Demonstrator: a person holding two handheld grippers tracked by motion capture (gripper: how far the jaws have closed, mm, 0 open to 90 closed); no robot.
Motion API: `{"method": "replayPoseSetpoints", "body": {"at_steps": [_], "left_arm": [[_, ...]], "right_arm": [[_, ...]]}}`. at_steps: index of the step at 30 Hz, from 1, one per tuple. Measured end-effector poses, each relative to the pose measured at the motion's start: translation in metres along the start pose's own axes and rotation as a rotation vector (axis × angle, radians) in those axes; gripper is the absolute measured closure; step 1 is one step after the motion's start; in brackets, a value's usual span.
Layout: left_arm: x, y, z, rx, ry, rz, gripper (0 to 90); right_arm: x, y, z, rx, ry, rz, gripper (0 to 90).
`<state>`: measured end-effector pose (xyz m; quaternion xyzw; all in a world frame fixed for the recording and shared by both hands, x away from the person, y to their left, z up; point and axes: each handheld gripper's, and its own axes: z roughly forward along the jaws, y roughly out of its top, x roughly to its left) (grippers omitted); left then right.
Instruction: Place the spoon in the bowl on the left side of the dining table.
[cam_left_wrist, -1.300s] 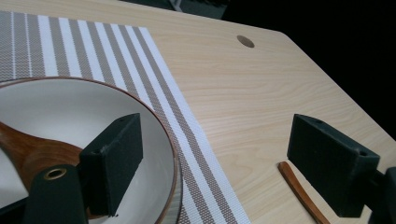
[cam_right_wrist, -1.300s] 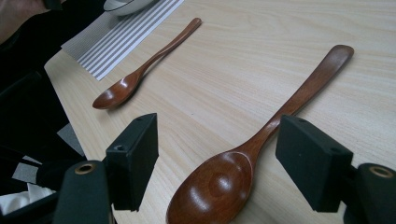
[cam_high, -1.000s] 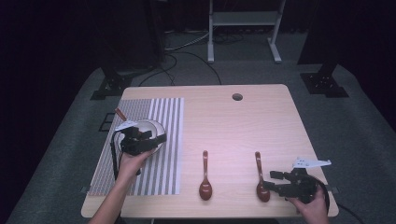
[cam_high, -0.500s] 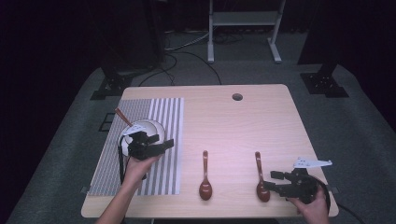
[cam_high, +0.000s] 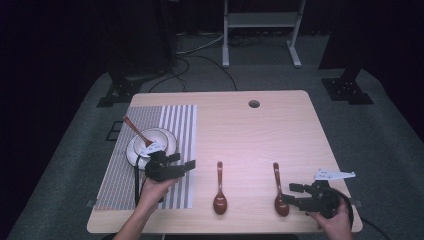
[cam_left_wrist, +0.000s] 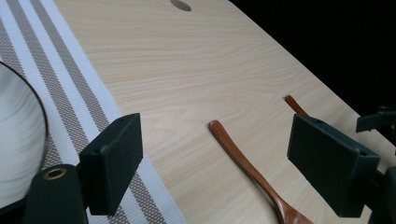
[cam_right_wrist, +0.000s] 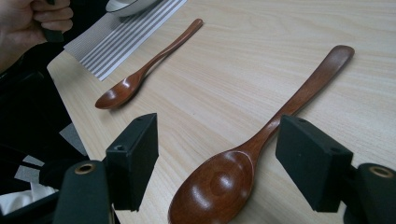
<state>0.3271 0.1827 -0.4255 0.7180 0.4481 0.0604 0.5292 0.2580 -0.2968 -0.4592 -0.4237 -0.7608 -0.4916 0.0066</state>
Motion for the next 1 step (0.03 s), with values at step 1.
{"method": "replayPoseSetpoints", "body": {"at_steps": [1], "left_arm": [[-0.0012, -0.0024, 0.0002, -0.004, -0.007, 0.003, 17.3]], "right_arm": [[0.0002, 0.0001, -0.0002, -0.001, 0.000, 0.001, 28.7]]}}
